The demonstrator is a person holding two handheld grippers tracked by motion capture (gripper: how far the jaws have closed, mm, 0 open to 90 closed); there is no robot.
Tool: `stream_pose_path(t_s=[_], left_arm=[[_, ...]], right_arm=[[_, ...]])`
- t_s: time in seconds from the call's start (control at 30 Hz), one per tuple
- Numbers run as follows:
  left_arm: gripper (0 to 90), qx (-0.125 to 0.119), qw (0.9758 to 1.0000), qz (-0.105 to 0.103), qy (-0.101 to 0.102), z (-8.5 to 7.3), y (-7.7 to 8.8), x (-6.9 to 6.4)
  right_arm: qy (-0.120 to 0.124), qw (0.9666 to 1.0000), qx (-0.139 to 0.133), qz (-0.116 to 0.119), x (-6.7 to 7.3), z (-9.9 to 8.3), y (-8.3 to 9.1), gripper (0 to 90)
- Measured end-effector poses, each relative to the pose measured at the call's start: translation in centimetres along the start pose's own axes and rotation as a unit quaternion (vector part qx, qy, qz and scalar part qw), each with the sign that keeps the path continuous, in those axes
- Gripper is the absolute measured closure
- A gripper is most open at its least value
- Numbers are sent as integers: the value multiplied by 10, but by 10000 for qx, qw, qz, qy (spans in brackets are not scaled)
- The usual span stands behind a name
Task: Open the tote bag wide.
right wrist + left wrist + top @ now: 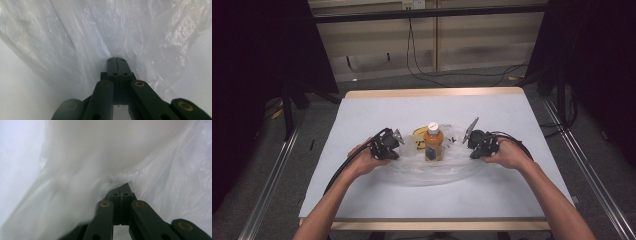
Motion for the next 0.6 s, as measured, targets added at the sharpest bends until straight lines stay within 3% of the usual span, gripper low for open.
stream_pose_path(t_s=[0.13,0.27,0.3,0.33,0.4,0.53,0.6], left_arm=[[900,46,9999,-73,85,-12,5,5],[900,65,9999,49,149,-21,8,6],[900,145,9999,67,64,-22,9,6],[900,139,9998,78,135,-25,10,5],[900,77,9998,-37,172,-36,14,8],[900,10,9998,39,209,-40,15,4],[900,-116,9996,-54,257,-43,15,4]], right_arm=[[16,10000,45,-51,-2,-13,4,900],[-74,10000,42,-22,-1,-22,6,900],[-76,10000,6,-29,-1,-24,7,900],[-93,9999,-40,-38,1,-30,9,900],[-102,9999,-102,-13,2,-34,10,900],[-97,9997,-206,42,4,-39,12,900],[-50,9997,-229,78,6,-41,13,900]])
Point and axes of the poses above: each handheld gripper's, and its own axes: y roughly backward along the jaws, z roughly out of its top, x roughly to its left, the point moved 1 cm from there along -y, roughly forward along the jaws, and after that the axes turned 6 degrees about -z, right-handed, at the moved point
